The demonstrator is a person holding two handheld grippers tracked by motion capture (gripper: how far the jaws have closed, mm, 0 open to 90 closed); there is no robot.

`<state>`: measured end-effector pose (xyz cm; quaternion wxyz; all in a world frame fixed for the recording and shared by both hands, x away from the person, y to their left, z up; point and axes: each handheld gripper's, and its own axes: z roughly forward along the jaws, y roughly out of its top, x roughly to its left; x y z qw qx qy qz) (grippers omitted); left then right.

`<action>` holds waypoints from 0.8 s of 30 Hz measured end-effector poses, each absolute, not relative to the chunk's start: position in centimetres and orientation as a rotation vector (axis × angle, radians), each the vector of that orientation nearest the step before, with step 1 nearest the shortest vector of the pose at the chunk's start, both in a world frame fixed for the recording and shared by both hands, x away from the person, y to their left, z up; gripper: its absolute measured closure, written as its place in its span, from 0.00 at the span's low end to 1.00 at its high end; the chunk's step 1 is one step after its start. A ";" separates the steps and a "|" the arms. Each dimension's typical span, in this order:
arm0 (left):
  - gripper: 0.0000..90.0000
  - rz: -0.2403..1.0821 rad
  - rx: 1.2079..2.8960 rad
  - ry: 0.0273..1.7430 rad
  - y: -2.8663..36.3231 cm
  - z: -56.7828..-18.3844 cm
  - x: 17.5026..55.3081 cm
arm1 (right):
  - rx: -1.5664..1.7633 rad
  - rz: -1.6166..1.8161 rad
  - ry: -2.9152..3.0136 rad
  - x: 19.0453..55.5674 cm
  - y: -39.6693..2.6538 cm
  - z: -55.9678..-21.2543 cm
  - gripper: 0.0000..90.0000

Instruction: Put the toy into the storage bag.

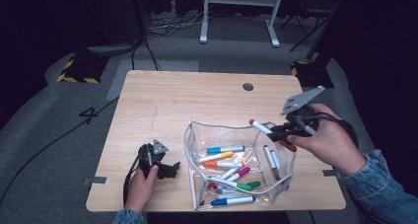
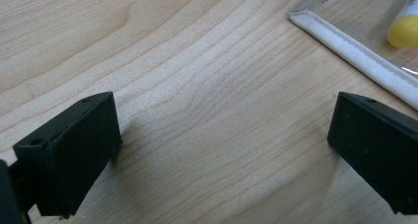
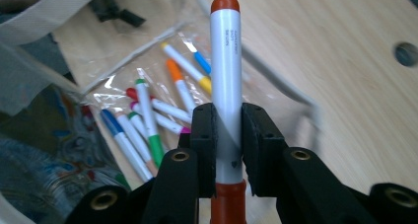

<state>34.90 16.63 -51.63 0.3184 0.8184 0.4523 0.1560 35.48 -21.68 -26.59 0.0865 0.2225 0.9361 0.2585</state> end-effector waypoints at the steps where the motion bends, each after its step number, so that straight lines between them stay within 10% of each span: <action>1: 0.00 0.411 2.152 1.190 16.6 -51.6 34.9 | 0.630 0.760 2.817 35.3 -20.7 -26.9 0.85; 14: 0.00 0.409 2.153 1.189 16.6 -51.6 34.9 | 0.396 0.488 3.106 34.9 -12.6 -35.0 0.84; 17: 0.00 0.408 2.153 1.189 16.6 -51.6 34.9 | 0.362 0.504 3.112 35.0 -12.1 -36.2 0.68; 24: 0.00 0.408 2.153 1.189 16.6 -51.6 34.9 | 0.393 0.717 2.983 35.0 -14.2 -32.6 0.64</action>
